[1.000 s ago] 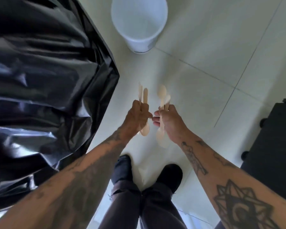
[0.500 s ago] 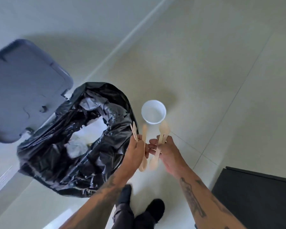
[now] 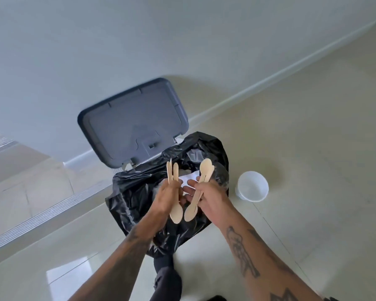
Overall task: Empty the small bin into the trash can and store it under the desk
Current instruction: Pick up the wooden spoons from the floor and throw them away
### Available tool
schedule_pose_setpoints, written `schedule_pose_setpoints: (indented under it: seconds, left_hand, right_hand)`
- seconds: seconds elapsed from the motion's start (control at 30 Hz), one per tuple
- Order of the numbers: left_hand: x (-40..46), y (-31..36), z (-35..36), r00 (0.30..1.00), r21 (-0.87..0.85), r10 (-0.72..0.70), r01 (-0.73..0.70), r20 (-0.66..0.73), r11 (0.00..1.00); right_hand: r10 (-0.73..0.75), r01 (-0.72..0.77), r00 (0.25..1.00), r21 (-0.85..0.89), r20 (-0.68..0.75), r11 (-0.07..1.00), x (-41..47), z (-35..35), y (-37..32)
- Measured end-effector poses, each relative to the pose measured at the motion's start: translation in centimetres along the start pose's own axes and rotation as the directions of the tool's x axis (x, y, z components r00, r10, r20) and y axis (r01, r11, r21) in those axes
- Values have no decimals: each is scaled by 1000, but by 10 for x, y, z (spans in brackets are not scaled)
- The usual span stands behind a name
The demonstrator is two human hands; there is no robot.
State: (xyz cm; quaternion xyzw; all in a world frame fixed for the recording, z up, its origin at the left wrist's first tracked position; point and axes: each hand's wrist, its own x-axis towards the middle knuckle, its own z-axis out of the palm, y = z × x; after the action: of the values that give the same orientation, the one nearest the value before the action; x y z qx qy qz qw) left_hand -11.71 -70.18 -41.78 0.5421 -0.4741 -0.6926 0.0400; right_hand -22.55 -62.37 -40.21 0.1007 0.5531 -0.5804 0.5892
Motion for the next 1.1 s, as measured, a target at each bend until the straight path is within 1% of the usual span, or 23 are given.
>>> schedule_pose_setpoints:
  seconds: [0.03,0.1,0.2,0.33,0.43,0.53,0.6,0.67,0.73,0.8,0.83,0.9,1.0,1.03,1.07,1.1]
  left_hand:
    - [9,0,-12,999,25,-22,21,31,999]
    - [26,1,-32,991,150,-76,59,108,987]
    - [42,3,-49,969,298,-164,104,184,949]
    - [64,0,-56,951,456,-194,66,241,888]
    - [85,-3,-54,945,543,-222,58,242,838]
    - [105,-9,-55,949,661,-214,8,232,750]
    - [116,-10,-54,952,715,-191,-41,241,698]
    - [122,-9,-54,956,776,-173,-79,237,626]
    - [129,-13,-54,963,811,-178,-65,205,582]
    - [130,-14,-57,970,831,-180,-36,163,554]
    - [130,-14,-59,975,831,-164,-34,150,555]
    - [128,-12,-68,986,807,-91,-60,140,587]
    - [123,-7,-91,992,742,78,-123,95,659]
    - [120,-2,-101,986,712,155,-154,64,685]
    - [118,5,-111,963,693,268,-211,27,689]
    - [117,15,-124,911,684,412,-285,-25,672]
  right_hand:
    - [36,-36,999,30,-20,999,8,10,4]
    - [97,-91,992,82,-75,992,20,26,15]
    - [164,-154,980,88,-114,984,37,39,27]
    - [227,-216,959,84,-169,973,61,44,39]
    - [280,-248,935,167,-217,954,76,48,43]
    - [320,-247,905,264,-282,932,90,52,48]
    - [336,-236,887,316,-316,919,102,50,54]
    - [322,-195,887,364,-329,911,113,46,62]
    - [298,-165,888,360,-352,918,123,41,72]
    - [282,-171,885,304,-371,937,127,34,77]
    - [279,-182,889,277,-364,943,126,30,78]
    - [274,-201,896,229,-349,952,119,26,72]
    - [296,-245,881,179,-369,953,107,22,57]
    - [303,-262,871,156,-386,952,103,20,52]
    - [303,-276,867,124,-395,953,98,19,45]
    - [297,-287,869,87,-395,954,95,18,39]
